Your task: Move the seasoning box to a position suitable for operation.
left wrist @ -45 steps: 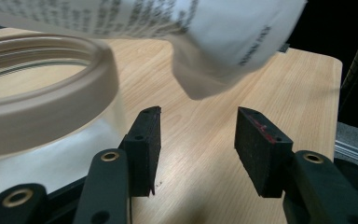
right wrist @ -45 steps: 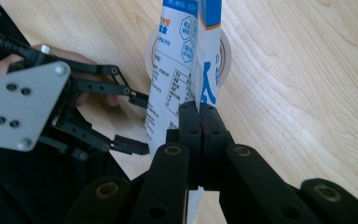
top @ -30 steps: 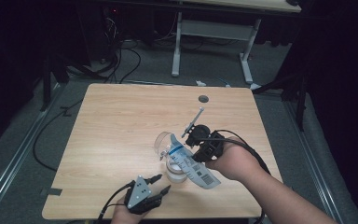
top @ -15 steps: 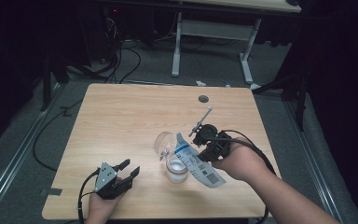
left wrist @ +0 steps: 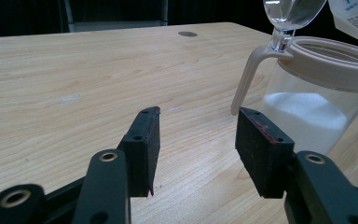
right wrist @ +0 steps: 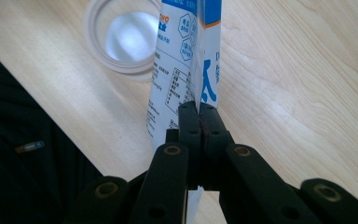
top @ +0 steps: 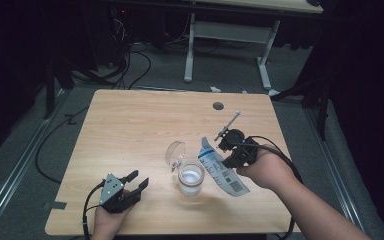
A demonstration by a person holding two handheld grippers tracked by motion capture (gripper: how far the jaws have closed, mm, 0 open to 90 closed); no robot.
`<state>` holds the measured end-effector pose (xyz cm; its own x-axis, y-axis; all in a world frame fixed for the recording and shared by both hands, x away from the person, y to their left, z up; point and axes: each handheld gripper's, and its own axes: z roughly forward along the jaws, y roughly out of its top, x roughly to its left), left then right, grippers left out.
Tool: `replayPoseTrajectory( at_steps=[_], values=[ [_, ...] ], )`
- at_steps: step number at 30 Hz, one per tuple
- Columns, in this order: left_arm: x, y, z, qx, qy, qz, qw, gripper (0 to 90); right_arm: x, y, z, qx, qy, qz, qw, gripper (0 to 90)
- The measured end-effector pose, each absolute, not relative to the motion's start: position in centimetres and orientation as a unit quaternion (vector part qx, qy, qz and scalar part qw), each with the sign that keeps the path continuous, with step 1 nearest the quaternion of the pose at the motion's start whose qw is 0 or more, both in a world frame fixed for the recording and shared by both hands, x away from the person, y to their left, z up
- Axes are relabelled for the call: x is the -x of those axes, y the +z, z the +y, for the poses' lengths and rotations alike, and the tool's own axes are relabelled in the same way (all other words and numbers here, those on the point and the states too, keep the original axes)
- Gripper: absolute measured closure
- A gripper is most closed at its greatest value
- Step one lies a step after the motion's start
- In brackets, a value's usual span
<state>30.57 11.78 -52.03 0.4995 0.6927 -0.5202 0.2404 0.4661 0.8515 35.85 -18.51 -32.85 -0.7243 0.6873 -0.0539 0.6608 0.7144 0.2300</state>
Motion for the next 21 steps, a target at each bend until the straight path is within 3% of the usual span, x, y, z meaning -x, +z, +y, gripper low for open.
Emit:
replayPoseTrajectory(
  at_steps=[21],
  values=[
    [-30.5,-52.2,11.6,-0.495,0.155,0.475,0.710,50.6,-39.4,-35.9,-22.9,-0.432,0.077,0.896,0.070,89.8]
  ],
)
